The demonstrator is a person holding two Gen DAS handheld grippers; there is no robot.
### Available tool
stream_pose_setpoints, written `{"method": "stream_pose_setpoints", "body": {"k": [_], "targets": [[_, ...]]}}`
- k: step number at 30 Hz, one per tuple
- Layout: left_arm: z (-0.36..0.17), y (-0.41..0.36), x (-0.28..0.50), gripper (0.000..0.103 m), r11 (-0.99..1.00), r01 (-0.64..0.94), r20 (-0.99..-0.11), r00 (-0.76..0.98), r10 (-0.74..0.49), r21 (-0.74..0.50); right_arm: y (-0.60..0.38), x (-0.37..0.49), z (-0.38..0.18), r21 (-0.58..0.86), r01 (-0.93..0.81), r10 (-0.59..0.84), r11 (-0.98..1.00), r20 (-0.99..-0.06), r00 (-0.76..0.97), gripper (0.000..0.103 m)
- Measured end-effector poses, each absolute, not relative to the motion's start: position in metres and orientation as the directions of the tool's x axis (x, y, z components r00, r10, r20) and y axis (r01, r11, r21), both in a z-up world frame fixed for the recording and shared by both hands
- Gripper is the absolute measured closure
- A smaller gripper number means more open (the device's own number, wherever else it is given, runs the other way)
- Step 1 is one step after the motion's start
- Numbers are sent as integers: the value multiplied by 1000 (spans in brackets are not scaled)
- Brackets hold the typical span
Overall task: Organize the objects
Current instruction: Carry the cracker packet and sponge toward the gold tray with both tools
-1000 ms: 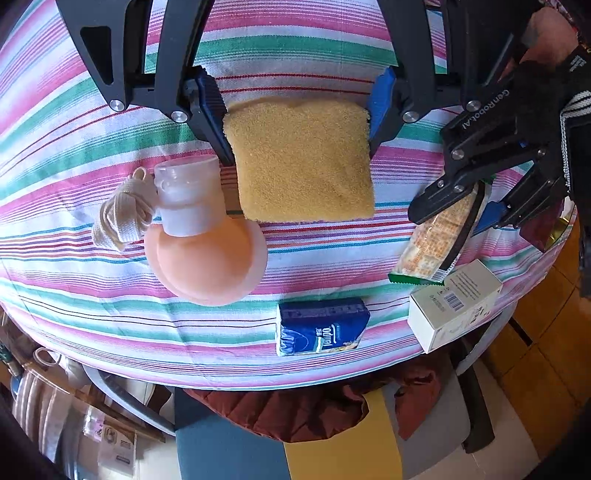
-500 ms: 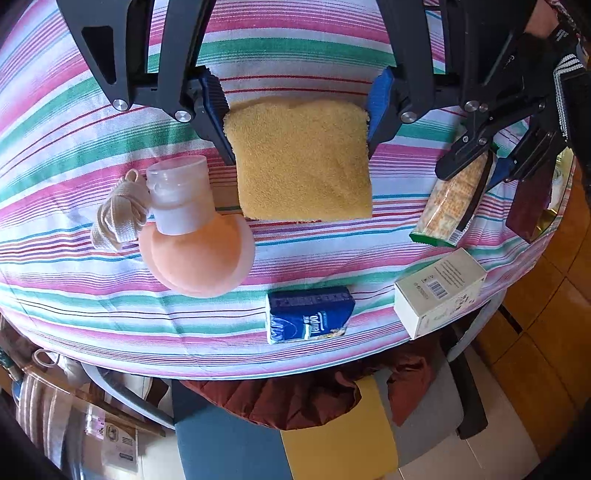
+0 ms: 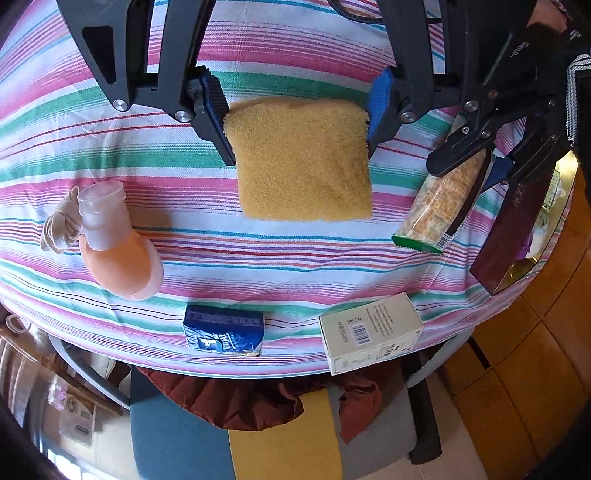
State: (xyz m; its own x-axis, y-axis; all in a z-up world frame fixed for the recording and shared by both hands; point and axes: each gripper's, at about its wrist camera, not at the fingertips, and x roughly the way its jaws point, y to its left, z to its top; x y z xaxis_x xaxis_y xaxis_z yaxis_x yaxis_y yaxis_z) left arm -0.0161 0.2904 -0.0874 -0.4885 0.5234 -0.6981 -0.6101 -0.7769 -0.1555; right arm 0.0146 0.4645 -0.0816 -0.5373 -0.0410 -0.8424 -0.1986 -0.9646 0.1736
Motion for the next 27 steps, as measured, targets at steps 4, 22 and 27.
{"method": "stream_pose_setpoints", "body": {"k": [4, 22, 27], "targets": [[-83, 277, -1, 59, -766, -617, -691, -474, 546, -182, 461, 13, -84, 148, -190, -25, -971, -845, -534, 40], [-27, 178, 15, 59, -804, -529, -586, -572, 575, -272, 452, 12, -86, 79, -159, 18, -984, -847, -531, 39], [-17, 138, -4, 59, -850, -442, -588, -619, 521, -287, 453, 12, -86, 80, -158, 17, -984, -845, -534, 39]]}}
